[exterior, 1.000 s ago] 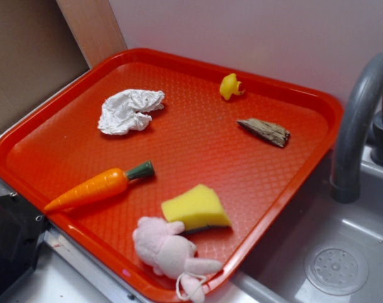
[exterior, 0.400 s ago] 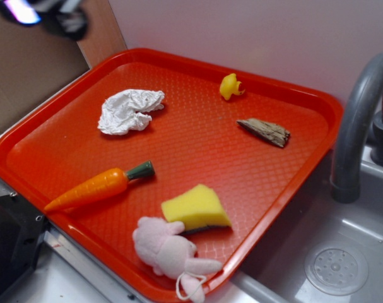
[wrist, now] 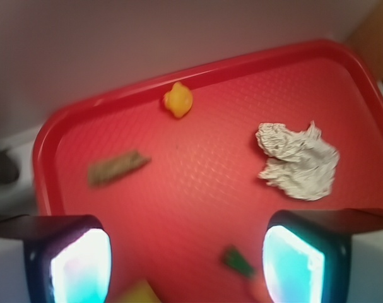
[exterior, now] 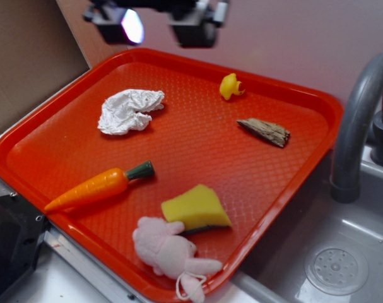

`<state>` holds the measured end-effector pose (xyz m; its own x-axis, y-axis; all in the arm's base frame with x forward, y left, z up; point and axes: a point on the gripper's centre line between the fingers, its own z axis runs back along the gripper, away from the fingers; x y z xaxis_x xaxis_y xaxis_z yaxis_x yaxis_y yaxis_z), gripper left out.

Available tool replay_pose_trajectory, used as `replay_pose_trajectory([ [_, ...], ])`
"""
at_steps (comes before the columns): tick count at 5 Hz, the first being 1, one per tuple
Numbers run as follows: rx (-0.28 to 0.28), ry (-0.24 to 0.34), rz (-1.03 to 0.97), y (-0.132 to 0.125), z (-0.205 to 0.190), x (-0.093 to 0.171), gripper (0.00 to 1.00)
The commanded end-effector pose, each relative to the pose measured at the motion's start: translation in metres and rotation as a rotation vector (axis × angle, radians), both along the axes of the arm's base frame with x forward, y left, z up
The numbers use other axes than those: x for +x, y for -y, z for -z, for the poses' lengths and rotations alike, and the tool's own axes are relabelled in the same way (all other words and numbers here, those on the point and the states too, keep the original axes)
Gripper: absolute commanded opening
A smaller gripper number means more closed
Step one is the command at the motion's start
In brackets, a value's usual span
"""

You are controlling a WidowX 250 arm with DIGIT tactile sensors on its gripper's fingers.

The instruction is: Grab the wood chip.

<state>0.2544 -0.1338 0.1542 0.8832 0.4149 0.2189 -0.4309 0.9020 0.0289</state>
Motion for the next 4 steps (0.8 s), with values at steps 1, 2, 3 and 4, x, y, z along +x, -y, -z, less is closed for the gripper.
replay_pose_trajectory([
  [1, -0.115, -0.013, -0.390, 0.013, 0.039, 0.046, 1.00],
  [2, -0.264, -0.061, -0.439, 0.017, 0.065, 0.057, 1.00],
  [3, -0.401, -0.139, -0.467, 0.015, 0.088, 0.064, 1.00],
  [4, -0.451, -0.200, -0.496, 0.007, 0.109, 0.063, 1.00],
])
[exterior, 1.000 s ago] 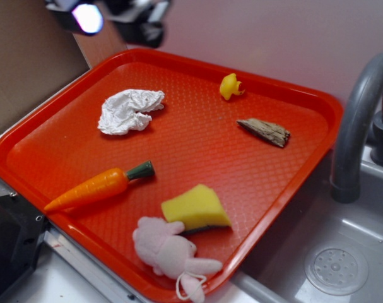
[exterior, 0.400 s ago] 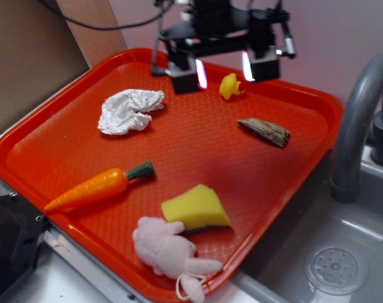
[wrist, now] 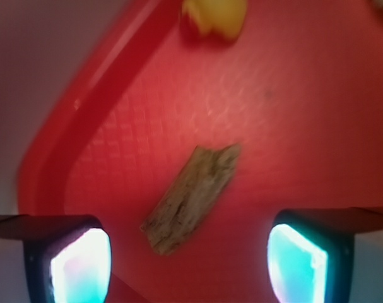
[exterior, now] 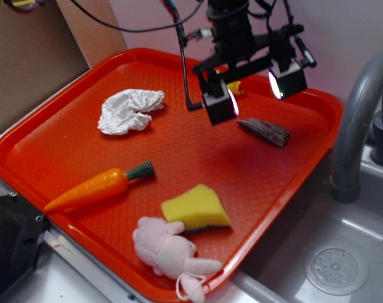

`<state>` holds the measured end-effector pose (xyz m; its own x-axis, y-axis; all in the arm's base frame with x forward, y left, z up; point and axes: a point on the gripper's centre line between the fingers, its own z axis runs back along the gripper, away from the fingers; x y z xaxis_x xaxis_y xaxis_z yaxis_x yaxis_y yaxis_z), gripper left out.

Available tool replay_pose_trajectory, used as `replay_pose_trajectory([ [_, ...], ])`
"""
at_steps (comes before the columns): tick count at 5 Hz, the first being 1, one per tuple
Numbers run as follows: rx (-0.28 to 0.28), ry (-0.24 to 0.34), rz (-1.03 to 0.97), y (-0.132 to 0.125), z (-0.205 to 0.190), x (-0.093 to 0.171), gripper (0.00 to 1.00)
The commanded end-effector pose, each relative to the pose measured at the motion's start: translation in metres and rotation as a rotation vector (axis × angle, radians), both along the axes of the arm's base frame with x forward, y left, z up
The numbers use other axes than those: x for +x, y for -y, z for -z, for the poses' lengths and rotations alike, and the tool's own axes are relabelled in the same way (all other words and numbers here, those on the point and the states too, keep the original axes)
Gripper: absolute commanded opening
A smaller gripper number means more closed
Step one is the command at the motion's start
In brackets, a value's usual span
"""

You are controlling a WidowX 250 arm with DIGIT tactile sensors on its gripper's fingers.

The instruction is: Grab the wood chip.

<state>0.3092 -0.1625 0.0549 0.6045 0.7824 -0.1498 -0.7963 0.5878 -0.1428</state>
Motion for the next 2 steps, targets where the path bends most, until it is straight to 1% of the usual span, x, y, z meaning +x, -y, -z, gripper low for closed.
replay_pose_trajectory([
  [1, -0.111, -0.043, -0.022, -0.018, 0.023, 0.005, 1.00],
  [2, -0.173, -0.059, 0.020, -0.009, 0.035, 0.003, 1.00],
])
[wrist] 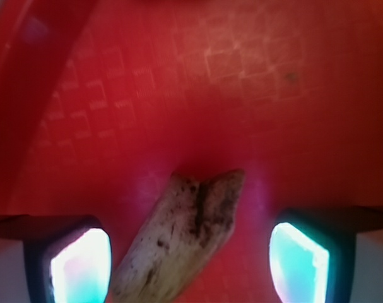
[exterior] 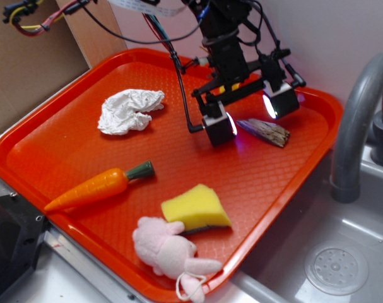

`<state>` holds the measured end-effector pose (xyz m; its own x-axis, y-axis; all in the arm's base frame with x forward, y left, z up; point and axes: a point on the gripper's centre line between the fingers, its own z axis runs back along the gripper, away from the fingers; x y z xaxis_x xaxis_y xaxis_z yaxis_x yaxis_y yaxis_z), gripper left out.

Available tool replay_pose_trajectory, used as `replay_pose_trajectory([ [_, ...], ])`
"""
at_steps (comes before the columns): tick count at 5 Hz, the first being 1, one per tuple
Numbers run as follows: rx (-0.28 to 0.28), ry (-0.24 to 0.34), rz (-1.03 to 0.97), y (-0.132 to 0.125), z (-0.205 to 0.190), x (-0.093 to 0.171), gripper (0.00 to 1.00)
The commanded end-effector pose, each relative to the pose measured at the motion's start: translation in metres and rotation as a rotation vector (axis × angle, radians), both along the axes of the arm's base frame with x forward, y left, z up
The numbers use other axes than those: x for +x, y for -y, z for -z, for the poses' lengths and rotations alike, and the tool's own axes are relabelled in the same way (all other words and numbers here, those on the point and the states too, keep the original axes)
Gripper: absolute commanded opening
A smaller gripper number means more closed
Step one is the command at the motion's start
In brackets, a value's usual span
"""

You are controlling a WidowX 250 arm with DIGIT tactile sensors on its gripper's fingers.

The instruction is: Grab the wood chip.

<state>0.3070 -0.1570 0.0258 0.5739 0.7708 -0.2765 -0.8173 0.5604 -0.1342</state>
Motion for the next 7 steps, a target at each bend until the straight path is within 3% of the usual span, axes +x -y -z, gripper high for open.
replay_pose_trajectory([
  [1, -0.086, 0.041, 0.019, -0.003, 0.011, 0.009, 0.00],
  [3, 0.080, 0.016, -0.011, -0.015, 0.008, 0.011, 0.00],
  [4, 0.204, -0.004, -0.018, -0.026, 0.000, 0.013, 0.00],
  [5, 0.368, 0.138, 0.211, -0.042, -0.054, 0.020, 0.00],
  [6, 0.386, 0.208, 0.455, -0.047, -0.098, 0.005, 0.00],
  [7, 0.326, 0.224, 0.699, -0.049, -0.113, -0.029, 0.00],
])
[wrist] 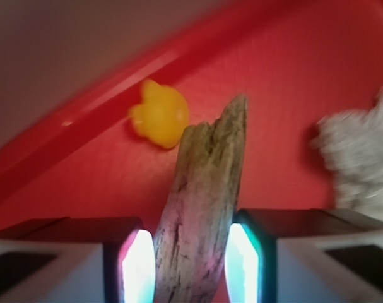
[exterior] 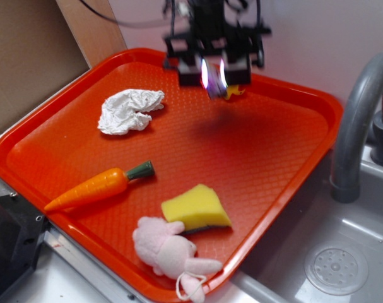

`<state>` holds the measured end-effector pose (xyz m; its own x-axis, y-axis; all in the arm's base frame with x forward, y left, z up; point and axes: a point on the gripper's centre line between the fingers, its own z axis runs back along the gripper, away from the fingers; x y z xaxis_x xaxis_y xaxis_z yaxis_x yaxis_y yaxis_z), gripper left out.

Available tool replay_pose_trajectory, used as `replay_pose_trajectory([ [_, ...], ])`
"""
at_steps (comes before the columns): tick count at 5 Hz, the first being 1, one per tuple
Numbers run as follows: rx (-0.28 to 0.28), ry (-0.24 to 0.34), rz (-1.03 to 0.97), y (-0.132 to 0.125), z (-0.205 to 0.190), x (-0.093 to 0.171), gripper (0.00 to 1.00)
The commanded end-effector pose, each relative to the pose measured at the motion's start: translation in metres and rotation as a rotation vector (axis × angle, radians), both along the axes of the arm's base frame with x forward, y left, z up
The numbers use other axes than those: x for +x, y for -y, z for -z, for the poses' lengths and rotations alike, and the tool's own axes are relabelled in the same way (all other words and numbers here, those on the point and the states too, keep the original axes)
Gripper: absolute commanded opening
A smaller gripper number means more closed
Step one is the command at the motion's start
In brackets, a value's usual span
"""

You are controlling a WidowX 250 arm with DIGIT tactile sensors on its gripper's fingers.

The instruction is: Grab the wood chip.

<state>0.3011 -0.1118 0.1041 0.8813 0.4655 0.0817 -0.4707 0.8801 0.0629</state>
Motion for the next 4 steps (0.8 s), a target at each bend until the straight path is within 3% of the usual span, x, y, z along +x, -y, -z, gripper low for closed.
replay_pose_trajectory([
  [1, -0.060, -0.020, 0.443, -0.014, -0.059, -0.056, 0.00],
  [2, 0.032, 0.036, 0.525, -0.029, -0.097, -0.067, 0.00],
  [3, 0.114, 0.156, 0.511, -0.038, -0.126, -0.063, 0.00],
  [4, 0.133, 0.109, 0.461, -0.050, -0.116, -0.055, 0.00],
])
